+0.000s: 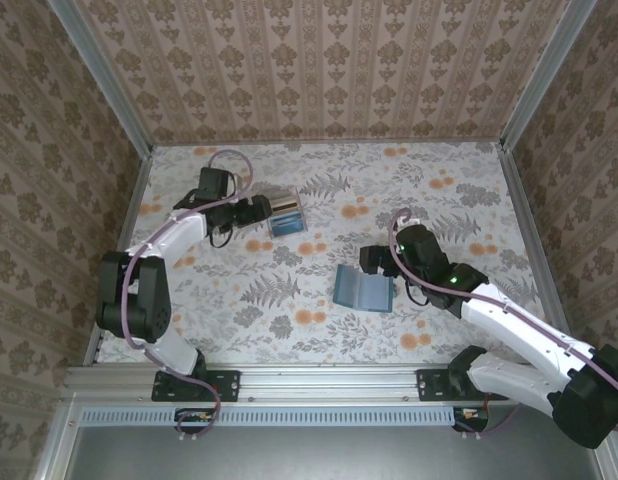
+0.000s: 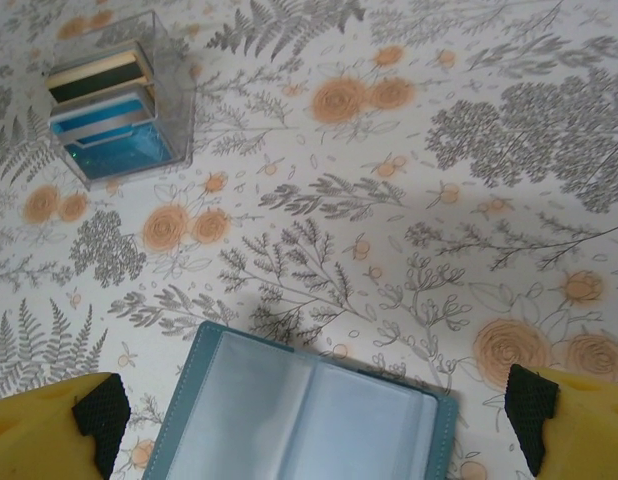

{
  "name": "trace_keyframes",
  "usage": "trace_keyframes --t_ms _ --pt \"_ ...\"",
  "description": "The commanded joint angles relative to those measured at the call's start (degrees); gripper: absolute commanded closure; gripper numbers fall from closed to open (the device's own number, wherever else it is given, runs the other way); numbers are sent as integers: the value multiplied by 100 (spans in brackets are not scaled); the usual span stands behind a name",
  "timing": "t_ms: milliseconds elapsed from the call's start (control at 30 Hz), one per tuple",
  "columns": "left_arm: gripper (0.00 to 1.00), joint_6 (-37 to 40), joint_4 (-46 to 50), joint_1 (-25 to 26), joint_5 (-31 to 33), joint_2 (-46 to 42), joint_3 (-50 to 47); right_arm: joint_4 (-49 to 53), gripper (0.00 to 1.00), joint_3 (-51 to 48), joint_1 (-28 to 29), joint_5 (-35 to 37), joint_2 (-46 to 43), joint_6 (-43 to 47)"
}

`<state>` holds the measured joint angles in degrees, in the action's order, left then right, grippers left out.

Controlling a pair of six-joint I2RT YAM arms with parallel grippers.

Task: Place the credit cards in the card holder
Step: Rotate the storage box at the top-center of the table.

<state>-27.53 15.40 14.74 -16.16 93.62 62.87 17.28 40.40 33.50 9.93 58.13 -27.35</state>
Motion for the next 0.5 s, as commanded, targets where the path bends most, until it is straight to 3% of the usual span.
trace_keyframes --t_ms 0,67,200,467 --pt "10 -420 -797 238 -562 198 -139 -60 0 82 -63 -320 62 -154" --pt "12 -502 -1007 337 -621 358 -154 -177 1 45 -67 -481 58 -165" --pt "10 -629 -1019 497 -81 575 -156 -236 0 76 -91 -638 110 -115" --pt "10 -975 -1910 844 -528 1193 -4 -256 0 35 -141 -556 -7 -121"
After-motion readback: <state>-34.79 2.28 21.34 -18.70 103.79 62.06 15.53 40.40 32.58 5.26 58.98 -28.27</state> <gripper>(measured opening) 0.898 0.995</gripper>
